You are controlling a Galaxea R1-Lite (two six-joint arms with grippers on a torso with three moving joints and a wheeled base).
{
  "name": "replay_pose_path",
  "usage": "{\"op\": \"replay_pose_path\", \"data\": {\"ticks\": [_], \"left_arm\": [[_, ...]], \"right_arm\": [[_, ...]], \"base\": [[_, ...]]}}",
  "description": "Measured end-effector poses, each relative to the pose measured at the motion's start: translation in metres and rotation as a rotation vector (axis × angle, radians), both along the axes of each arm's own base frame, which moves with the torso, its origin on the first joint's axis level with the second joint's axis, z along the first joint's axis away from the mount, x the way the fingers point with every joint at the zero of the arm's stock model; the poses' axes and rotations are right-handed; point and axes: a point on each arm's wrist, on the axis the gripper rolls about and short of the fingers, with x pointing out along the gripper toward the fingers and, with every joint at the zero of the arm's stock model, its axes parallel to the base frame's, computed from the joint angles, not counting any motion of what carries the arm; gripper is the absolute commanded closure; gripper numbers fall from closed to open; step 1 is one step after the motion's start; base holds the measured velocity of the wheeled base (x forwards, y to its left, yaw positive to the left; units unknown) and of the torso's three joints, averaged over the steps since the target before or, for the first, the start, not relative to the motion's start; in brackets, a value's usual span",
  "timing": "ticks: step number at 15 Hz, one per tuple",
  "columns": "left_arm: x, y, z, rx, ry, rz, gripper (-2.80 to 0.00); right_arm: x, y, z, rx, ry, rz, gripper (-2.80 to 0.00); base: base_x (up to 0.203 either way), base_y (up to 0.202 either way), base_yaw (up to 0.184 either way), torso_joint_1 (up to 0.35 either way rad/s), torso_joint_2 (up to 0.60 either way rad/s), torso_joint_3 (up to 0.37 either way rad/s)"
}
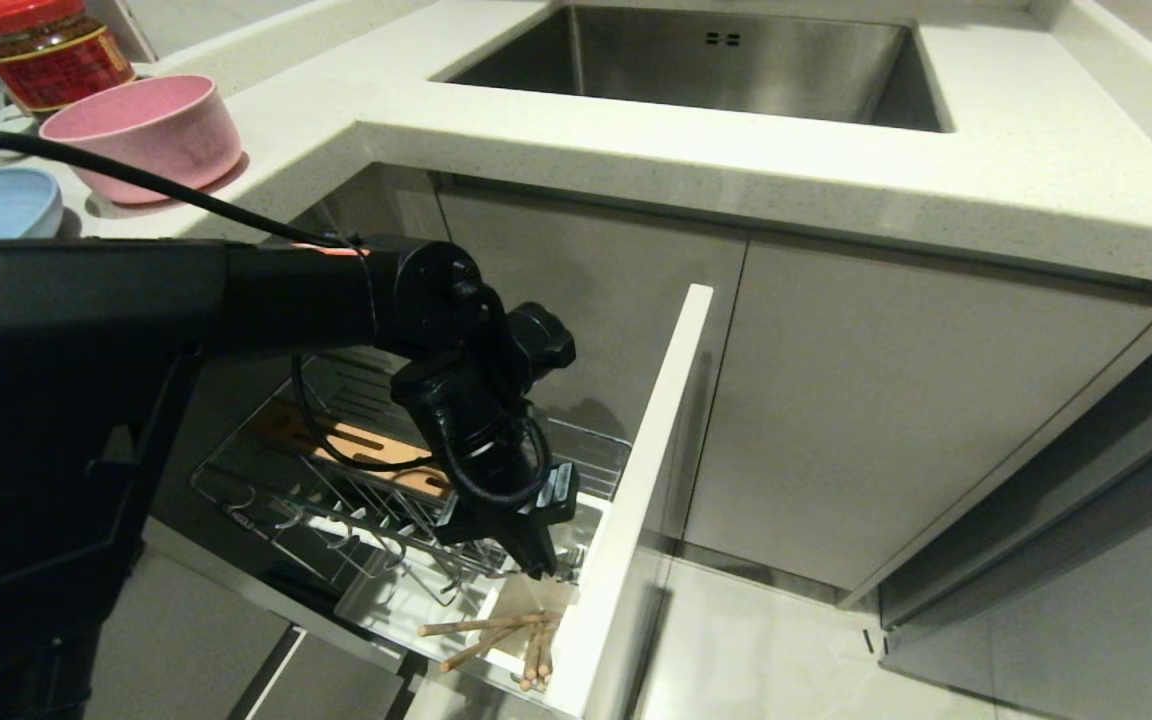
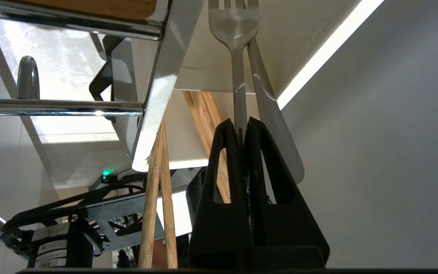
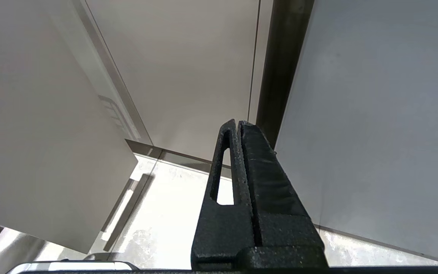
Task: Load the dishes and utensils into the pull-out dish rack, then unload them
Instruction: Pick up the fork and place it in the cupboard
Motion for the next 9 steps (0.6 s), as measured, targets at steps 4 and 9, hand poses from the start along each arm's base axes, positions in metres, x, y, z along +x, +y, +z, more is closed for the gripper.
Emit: {"op": "replay_pose_path", "data": {"ticks": [4,9], "left_arm": [[0.000,0.001,0.001,0.000,-0.001,0.002,-2.80],[-0.005,0.003,0.010,-0.014,-0.019,-0.001,-2.80]], "right_arm": [[0.000,0.000,0.000,0.000,0.000,0.000,0.00],[0.000,0.000,0.000,0.000,0.000,0.000,0.00]], "base": [[0.000,0.000,0.000,0.000,0.00,0.000],[0.000,0.000,0.000,0.000,0.00,0.000]]}}
